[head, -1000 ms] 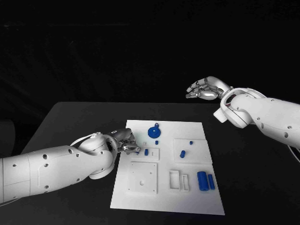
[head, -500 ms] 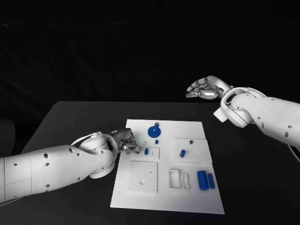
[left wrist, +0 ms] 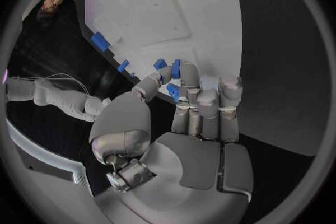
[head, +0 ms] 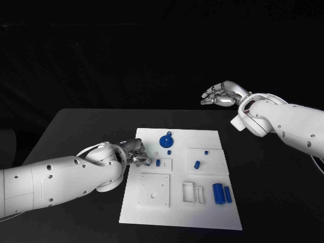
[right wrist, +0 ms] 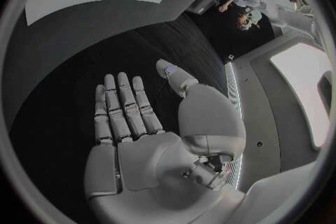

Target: Assemble the parts on the task board

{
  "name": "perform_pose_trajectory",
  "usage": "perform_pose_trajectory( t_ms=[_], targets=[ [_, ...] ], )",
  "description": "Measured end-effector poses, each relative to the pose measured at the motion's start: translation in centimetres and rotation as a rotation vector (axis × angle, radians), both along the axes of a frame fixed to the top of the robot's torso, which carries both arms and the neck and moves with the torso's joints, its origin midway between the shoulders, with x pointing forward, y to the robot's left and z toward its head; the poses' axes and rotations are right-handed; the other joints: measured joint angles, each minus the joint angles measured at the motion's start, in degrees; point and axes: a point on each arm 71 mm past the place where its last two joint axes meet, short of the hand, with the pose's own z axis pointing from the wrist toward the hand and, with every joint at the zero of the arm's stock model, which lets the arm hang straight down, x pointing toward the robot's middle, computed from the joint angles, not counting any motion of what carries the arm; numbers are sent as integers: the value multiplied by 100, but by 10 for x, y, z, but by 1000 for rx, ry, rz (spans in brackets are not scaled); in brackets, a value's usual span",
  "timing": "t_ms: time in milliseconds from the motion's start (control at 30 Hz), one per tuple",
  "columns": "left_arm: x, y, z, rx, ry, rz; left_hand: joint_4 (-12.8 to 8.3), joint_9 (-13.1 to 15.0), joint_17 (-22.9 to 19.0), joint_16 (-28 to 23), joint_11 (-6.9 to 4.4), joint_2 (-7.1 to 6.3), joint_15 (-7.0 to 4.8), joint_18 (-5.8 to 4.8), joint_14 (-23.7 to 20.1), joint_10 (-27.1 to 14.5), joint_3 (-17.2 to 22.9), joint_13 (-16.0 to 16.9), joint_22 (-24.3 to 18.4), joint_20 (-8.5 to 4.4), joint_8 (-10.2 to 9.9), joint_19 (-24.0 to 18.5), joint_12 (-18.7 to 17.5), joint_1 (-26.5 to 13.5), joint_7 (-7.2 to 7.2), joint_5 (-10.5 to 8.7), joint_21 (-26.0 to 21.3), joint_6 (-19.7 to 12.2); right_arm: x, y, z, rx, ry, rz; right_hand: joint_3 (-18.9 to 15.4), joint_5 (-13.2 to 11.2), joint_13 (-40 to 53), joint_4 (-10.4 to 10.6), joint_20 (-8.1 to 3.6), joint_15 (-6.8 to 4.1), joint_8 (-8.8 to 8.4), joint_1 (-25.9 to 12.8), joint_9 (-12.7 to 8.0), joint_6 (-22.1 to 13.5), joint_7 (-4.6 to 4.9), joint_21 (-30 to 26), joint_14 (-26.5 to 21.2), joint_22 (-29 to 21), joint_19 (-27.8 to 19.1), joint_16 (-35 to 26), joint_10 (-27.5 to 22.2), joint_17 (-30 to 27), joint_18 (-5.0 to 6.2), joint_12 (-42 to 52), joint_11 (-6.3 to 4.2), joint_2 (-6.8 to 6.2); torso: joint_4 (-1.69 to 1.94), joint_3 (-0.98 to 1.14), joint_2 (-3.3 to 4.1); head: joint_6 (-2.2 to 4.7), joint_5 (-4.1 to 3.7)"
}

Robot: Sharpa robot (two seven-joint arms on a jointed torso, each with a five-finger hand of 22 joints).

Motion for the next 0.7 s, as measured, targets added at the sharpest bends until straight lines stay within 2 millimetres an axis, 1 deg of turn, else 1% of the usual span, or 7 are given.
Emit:
perform_pose_trajectory(
  t_ms=[133,400,700],
  targets=[
    [0,1,0,2,1,0,0,0,0,0,-1,0,0,0,0,0,0,0,0,1,0,0,0,0,-1,28,0,1,0,0,0,0,0,0,0,0,0,0,0,0,0,0,0,0,0,0,0,0,0,0,0,0,0,0,0,0,0,0,0,-5,3],
    [0,1,0,6,3,1,0,2,5,0,-10,0,0,0,0,-9,0,-1,0,6,0,-4,0,0,-2,28,0,2,0,0,0,1,2,1,0,0,0,0,0,0,0,0,-4,0,0,0,0,3,0,0,0,0,0,0,0,0,2,-1,0,-2,4],
    [0,1,0,9,6,0,1,3,4,0,5,0,0,1,0,7,1,5,0,18,0,-1,-3,0,-3,27,0,4,0,0,0,1,2,2,0,0,0,0,0,0,0,0,-5,1,-1,-22,0,4,0,0,0,-5,0,0,0,0,0,-1,0,0,4]
  ],
)
